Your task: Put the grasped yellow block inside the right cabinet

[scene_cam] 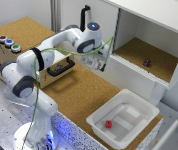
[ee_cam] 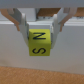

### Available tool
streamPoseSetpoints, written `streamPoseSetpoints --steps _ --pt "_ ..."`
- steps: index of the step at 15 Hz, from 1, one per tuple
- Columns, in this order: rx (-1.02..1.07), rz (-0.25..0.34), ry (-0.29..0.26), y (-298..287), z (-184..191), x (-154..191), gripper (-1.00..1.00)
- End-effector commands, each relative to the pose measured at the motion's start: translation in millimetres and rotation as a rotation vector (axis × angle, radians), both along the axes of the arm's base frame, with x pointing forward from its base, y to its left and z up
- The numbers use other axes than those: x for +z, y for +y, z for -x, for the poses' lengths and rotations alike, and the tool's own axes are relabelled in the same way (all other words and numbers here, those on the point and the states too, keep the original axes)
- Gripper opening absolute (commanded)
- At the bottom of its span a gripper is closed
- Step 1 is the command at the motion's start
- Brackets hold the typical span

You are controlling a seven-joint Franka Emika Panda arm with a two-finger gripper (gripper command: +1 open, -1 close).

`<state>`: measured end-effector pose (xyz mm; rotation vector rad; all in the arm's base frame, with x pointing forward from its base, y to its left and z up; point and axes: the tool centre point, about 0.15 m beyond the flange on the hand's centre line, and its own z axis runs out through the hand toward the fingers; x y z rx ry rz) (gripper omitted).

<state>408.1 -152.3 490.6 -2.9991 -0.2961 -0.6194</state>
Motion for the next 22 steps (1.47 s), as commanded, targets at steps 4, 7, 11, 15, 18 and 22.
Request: streamPoseSetpoints --steps 4,7,11,15,18,22 --pt "0.061 -0.053 -0.067 -80.1 -69.4 9.7 -1.0" --pt "0.086 -0.045 -0.093 -86.3 -99.6 13.4 -1.0" --pt "0.095 -0.03 -0.13 -80.7 -145.1 13.1 -1.0" --pt "0.073 -0.037 -0.147 -75.4 -189.2 2.8 -1.0" --pt "0.008 -0.041 -0.169 -82.0 -216.6 -3.2 -1.0" --pt "-0.01 -0.049 -0.171 -82.2 -242.8 -6.9 -1.0"
